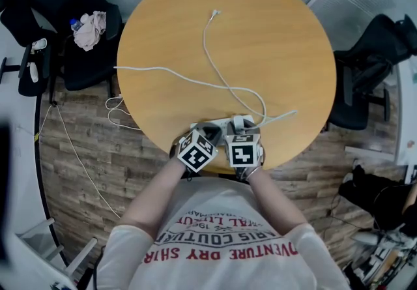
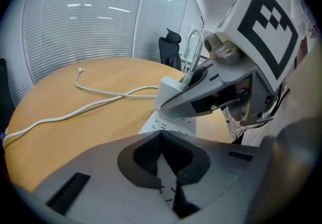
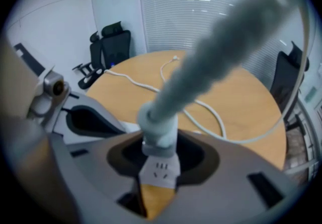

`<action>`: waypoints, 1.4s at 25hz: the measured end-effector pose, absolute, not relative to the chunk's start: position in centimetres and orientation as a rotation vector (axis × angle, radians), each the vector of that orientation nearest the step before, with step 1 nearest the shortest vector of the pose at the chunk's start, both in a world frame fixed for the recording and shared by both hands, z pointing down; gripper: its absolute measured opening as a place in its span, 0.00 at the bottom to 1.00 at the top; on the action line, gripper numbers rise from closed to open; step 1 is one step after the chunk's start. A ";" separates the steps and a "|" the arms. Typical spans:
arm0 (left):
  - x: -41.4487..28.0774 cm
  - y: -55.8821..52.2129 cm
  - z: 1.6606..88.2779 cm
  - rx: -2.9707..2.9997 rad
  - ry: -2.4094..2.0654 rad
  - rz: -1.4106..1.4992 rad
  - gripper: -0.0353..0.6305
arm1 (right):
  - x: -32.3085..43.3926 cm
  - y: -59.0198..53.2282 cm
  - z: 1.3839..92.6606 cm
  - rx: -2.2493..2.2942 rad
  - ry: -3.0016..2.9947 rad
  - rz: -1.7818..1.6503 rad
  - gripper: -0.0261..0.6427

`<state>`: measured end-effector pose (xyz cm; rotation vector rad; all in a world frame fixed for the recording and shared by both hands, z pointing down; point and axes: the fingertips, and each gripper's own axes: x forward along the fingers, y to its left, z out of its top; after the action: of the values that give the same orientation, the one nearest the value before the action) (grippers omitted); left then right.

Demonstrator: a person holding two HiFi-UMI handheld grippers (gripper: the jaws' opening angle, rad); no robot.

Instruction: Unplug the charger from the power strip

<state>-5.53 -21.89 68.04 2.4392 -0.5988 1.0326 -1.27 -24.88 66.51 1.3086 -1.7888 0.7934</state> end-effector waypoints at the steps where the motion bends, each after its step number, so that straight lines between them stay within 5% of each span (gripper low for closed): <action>1: -5.5 -21.9 68.0 2.441 -0.596 1.032 0.10 | -1.2 -24.8 66.5 1.314 -1.783 0.798 0.28; 24: -5.5 -22.4 68.1 2.351 -0.623 0.999 0.10 | -0.7 -26.4 58.6 1.392 -1.969 0.624 0.27; 35: -5.3 -27.3 54.8 2.600 -0.971 0.728 0.10 | 0.6 -28.7 49.6 1.432 -2.220 0.485 0.27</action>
<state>-5.28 -27.32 54.75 2.6000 -0.9713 0.7278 0.59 -28.69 49.57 1.4320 -2.2203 0.4848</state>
